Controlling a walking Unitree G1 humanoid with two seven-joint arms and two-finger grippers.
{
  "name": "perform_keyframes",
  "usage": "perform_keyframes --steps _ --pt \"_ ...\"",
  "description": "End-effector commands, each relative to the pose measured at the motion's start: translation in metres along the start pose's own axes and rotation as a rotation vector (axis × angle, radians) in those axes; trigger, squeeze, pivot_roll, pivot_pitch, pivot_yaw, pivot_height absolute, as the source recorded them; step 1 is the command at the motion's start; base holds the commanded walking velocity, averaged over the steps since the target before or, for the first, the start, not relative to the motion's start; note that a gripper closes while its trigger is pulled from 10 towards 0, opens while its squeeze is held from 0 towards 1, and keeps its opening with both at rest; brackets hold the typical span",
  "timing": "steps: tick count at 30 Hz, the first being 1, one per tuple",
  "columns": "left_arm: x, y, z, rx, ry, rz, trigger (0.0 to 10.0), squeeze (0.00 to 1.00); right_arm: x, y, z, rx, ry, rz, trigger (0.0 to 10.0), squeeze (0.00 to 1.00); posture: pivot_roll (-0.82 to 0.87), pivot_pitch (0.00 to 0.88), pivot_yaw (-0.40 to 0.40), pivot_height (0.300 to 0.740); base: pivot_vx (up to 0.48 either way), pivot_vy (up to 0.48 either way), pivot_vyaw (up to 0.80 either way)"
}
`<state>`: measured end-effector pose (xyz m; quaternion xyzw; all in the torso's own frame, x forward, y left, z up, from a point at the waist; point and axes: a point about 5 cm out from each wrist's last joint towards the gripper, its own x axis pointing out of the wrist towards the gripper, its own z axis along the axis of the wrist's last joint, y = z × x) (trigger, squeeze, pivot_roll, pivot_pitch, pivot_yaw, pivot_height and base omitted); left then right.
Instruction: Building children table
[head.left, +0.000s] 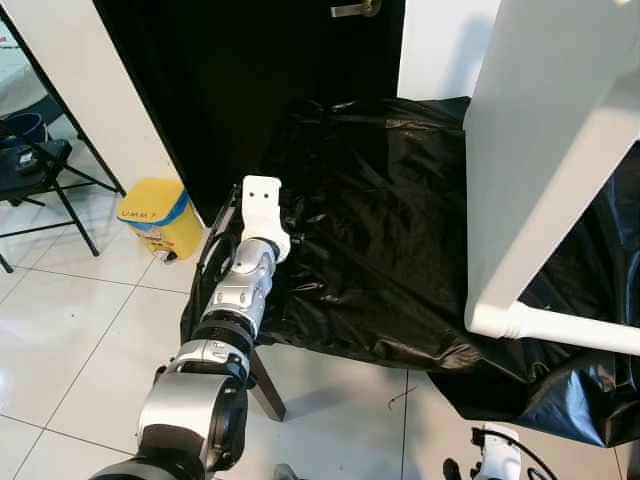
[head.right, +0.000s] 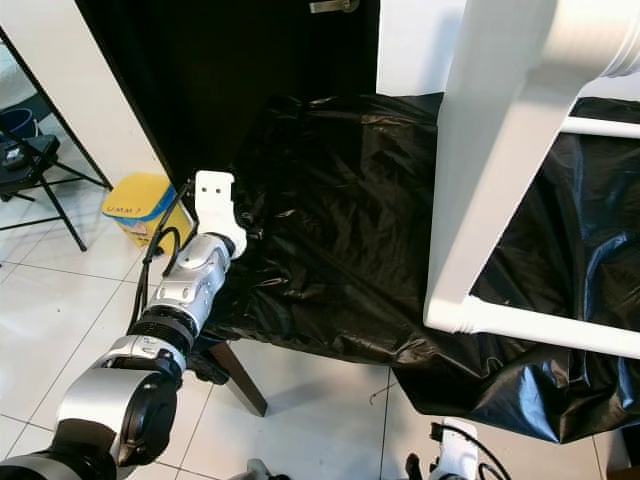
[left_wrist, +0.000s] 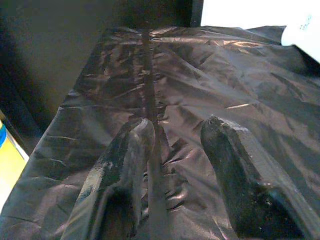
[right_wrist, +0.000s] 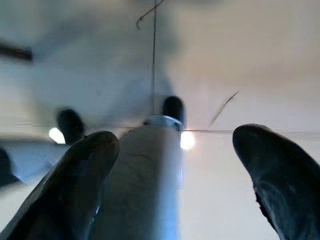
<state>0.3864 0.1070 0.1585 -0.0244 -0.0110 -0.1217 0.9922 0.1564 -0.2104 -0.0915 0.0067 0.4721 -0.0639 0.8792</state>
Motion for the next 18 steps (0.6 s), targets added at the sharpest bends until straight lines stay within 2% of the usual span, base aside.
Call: perform_keyframes --steps 1,2,3,5,6,11,18 --pt "-0.001 0.005 -0.001 0.002 0.003 0.037 10.0 0.00 -0.001 0.005 -0.007 -0.046 0.022 0.014 10.0 0.00 -0.07 0.000 0.064 0.740 0.000 0.000 0.00" --pt "-0.001 0.005 -0.001 0.002 0.003 0.037 10.0 0.00 -0.001 0.005 -0.007 -0.046 0.022 0.014 10.0 0.00 -0.07 0.000 0.064 0.740 0.000 0.000 0.00" --pt "-0.001 0.005 -0.001 0.001 0.003 0.035 10.0 0.00 -0.001 0.007 -0.007 -0.091 0.022 0.028 10.0 0.00 -0.07 0.000 0.064 0.740 0.000 0.000 0.00" --pt "0.000 0.004 -0.001 0.002 0.001 0.031 10.0 0.00 -0.001 0.008 -0.006 0.017 0.022 0.030 10.0 0.00 -0.07 0.000 0.064 0.740 0.000 0.000 0.00" --pt "-0.001 0.003 -0.001 0.003 0.000 0.029 10.0 0.00 0.000 0.011 -0.006 0.024 0.020 0.043 10.0 0.00 -0.07 0.000 0.064 0.740 0.000 0.000 0.00" --pt "-0.001 0.002 -0.001 0.006 -0.003 0.020 10.0 0.00 -0.001 0.017 -0.007 -0.031 0.010 0.074 10.0 0.00 -0.07 0.000 0.064 0.740 0.000 0.000 0.00" --pt "-0.001 0.002 0.000 0.005 -0.006 0.015 10.0 0.00 -0.001 0.014 -0.010 -0.026 0.018 0.058 10.0 0.00 -0.08 0.000 0.066 0.740 0.000 0.000 0.00"
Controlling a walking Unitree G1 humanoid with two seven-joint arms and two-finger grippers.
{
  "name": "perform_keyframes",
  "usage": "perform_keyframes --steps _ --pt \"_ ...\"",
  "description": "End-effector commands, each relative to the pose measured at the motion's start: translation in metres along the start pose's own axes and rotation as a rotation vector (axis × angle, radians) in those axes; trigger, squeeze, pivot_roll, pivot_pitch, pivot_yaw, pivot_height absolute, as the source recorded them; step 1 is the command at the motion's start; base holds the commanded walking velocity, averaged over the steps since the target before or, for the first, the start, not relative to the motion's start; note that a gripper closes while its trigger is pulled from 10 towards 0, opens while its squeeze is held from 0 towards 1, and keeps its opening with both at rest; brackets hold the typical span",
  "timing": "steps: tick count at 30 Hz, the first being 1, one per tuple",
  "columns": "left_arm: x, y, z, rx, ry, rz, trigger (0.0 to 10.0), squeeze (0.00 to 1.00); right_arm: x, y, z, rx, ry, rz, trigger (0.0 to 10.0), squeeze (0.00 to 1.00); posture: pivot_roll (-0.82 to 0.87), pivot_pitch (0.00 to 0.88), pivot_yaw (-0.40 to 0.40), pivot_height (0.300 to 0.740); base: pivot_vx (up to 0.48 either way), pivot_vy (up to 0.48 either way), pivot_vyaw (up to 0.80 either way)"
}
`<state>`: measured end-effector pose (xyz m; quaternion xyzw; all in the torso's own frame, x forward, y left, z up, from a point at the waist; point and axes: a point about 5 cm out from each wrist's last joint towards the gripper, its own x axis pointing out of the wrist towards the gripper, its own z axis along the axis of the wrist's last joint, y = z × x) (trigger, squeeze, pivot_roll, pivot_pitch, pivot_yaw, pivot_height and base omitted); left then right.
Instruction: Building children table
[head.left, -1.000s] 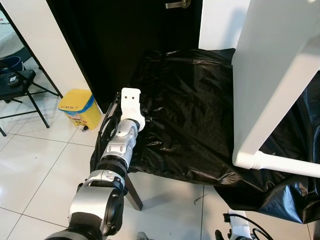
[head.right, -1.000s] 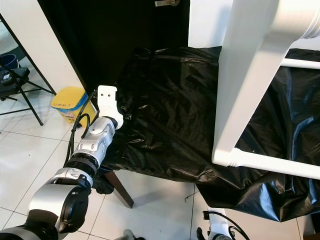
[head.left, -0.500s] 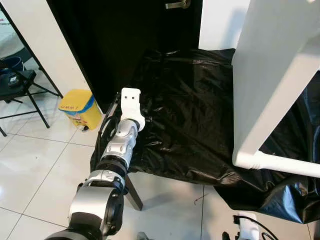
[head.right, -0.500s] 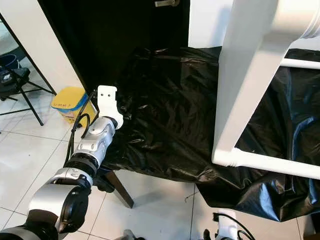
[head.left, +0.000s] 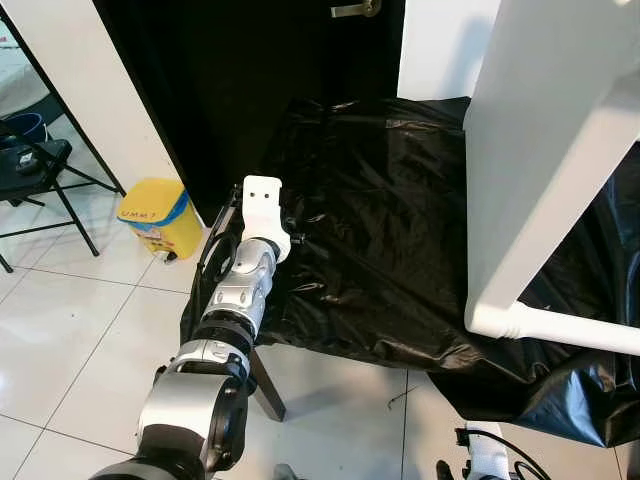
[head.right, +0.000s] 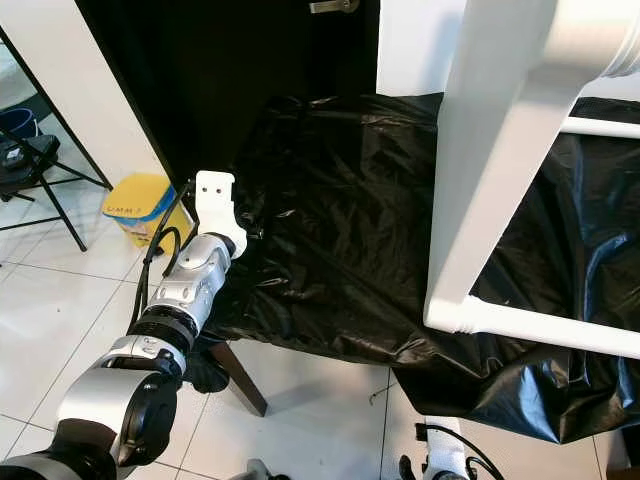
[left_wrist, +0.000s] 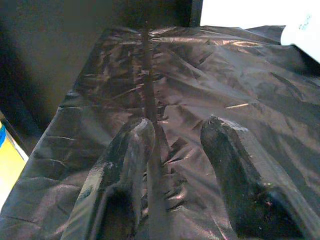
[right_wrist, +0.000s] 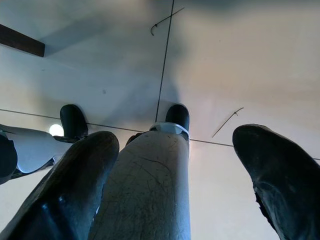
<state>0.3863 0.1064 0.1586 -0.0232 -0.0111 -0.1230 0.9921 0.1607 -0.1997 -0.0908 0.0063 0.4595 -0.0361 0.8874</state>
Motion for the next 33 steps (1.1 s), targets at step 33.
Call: perform_keyframes --steps 33 --pt "-0.0021 -0.0034 -0.0021 -0.007 -0.003 -0.032 10.0 0.00 -0.0039 0.0010 -0.0176 -0.019 0.055 0.006 10.0 0.00 -0.09 0.000 0.073 0.740 0.000 0.000 -0.34"
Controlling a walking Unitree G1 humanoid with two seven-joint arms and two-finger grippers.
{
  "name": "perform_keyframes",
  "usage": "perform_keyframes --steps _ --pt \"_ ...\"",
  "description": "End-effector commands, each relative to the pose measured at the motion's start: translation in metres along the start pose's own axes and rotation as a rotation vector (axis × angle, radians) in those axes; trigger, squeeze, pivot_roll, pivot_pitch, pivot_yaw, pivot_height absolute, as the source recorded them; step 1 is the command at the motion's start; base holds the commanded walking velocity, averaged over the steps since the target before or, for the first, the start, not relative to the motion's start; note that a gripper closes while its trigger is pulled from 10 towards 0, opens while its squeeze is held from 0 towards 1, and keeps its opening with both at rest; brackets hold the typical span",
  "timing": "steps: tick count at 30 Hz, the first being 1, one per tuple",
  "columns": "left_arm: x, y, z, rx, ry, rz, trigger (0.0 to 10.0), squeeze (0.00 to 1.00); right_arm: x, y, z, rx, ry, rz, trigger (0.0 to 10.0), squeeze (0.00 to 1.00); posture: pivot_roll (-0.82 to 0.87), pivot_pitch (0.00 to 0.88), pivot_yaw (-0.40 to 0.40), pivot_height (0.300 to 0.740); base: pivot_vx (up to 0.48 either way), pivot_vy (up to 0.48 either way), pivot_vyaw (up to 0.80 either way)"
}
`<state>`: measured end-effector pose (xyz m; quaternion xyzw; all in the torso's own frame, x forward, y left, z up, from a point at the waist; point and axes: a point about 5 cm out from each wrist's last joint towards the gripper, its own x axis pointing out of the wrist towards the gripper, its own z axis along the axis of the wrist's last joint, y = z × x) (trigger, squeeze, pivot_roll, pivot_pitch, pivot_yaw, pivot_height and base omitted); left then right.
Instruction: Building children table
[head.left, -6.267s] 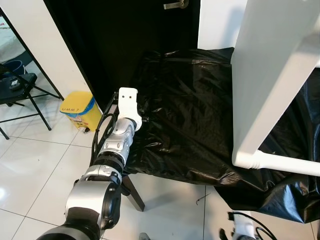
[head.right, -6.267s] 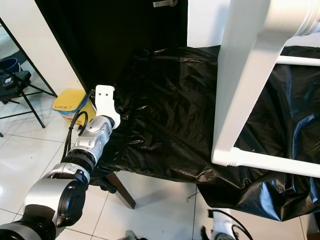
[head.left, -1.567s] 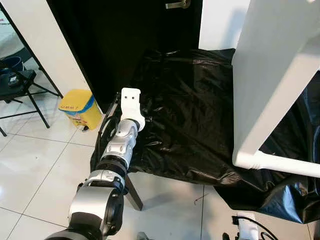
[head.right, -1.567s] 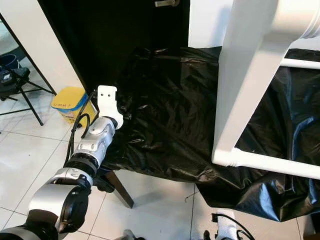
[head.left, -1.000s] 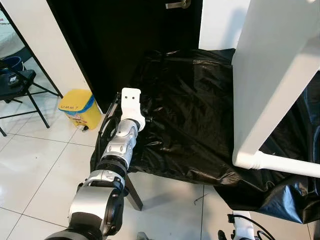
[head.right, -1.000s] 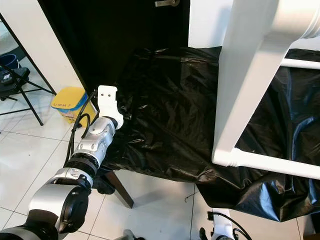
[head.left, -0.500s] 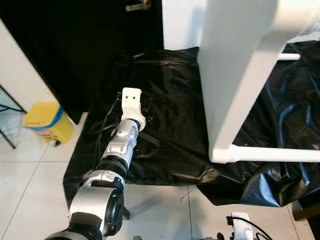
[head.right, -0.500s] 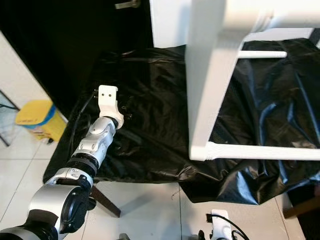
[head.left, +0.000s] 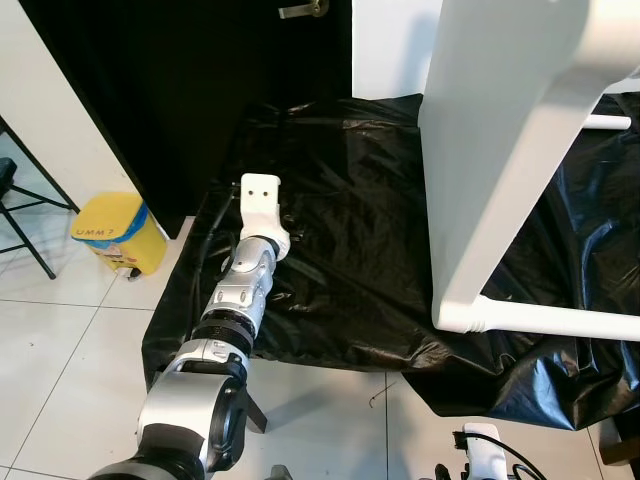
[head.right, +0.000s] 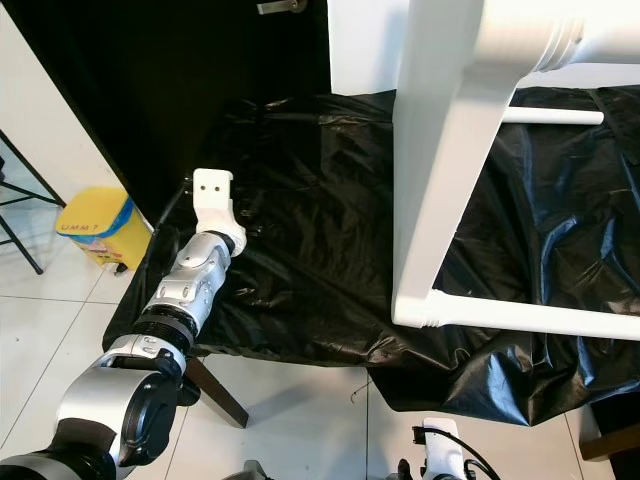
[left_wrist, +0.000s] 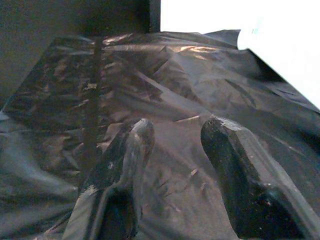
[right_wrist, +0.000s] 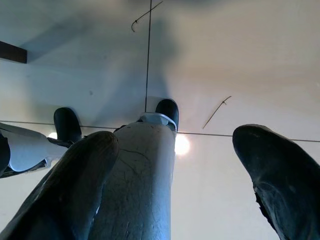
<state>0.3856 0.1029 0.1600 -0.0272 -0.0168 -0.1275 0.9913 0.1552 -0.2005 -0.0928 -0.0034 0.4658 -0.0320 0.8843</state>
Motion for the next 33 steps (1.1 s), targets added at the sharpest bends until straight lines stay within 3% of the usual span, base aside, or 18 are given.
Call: perform_keyframes --steps 1,33 --pt "-0.003 0.000 -0.004 -0.013 0.009 -0.027 10.0 0.00 -0.002 0.002 -0.012 0.002 0.041 0.007 10.0 0.00 -0.09 0.000 0.074 0.740 0.000 0.000 0.00" --pt "-0.013 -0.006 0.001 -0.074 -0.061 -0.064 10.0 0.00 -0.008 0.000 -0.028 0.005 0.042 0.006 10.0 0.00 -0.11 0.101 0.099 0.740 0.000 0.000 0.00"
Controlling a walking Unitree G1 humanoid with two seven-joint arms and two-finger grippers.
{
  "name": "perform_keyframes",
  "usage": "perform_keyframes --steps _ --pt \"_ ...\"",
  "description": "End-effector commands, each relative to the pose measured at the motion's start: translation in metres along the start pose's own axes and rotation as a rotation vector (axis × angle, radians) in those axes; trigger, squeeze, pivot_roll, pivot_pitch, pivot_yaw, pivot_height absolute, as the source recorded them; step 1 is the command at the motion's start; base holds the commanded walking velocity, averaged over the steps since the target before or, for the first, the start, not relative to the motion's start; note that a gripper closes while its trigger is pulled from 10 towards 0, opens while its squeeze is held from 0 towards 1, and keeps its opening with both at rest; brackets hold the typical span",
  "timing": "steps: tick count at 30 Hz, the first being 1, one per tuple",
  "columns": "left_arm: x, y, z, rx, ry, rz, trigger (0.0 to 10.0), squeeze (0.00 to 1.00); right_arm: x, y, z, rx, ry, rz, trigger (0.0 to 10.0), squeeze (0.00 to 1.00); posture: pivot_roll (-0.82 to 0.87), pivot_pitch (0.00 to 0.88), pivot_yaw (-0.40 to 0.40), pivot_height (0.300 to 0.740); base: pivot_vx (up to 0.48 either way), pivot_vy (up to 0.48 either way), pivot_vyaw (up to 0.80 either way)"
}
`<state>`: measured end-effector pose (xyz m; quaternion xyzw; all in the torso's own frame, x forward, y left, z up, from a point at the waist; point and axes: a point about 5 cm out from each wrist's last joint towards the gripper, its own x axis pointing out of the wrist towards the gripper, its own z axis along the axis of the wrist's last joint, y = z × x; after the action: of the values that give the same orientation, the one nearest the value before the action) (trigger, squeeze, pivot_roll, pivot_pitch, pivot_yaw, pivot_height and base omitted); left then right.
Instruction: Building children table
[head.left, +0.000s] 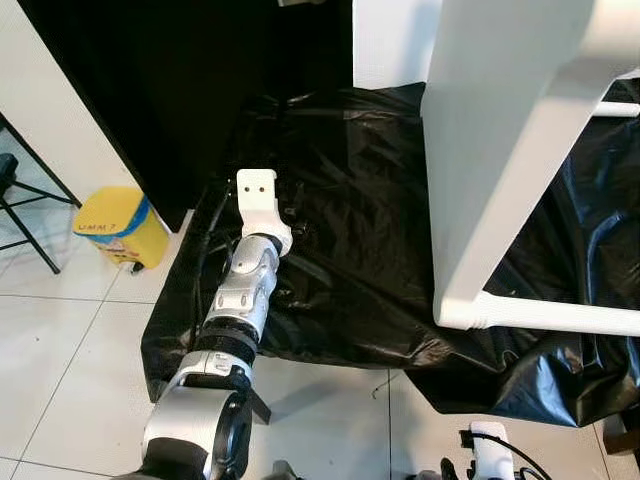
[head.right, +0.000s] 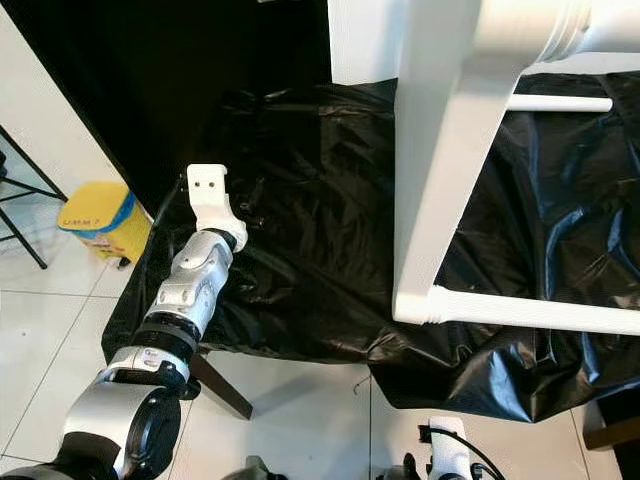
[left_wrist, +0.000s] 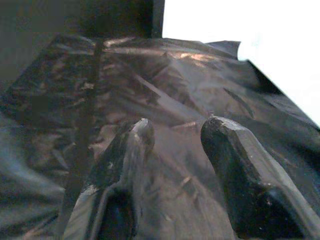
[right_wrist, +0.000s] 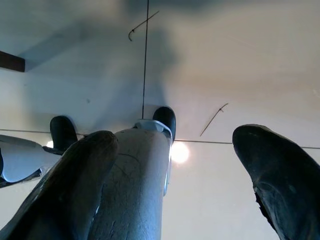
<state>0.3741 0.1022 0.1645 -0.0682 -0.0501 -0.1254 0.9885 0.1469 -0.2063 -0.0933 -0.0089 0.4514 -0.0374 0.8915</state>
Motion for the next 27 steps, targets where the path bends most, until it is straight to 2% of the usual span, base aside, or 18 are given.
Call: perform_keyframes --steps 1,9,18,27 --pt "-0.005 -0.001 -0.005 -0.011 0.013 -0.062 10.0 0.00 -0.005 0.005 -0.022 0.009 0.076 0.019 10.0 0.00 -0.11 0.103 0.099 0.740 0.000 0.000 0.00" --pt "-0.014 -0.003 -0.002 -0.021 -0.020 -0.070 10.0 0.00 -0.007 0.003 -0.024 0.015 0.076 0.015 10.0 0.00 -0.10 0.105 0.095 0.740 0.000 0.000 0.00" --pt "-0.016 -0.011 -0.001 -0.028 -0.026 -0.097 10.0 0.00 -0.006 0.004 -0.022 0.012 0.069 0.019 10.0 0.00 -0.10 0.096 0.093 0.740 0.000 0.000 0.00" --pt "-0.017 -0.012 0.000 -0.030 -0.023 -0.102 10.0 0.00 -0.006 0.004 -0.021 0.009 0.067 0.020 10.0 0.00 -0.10 0.087 0.089 0.740 0.000 0.000 0.00"
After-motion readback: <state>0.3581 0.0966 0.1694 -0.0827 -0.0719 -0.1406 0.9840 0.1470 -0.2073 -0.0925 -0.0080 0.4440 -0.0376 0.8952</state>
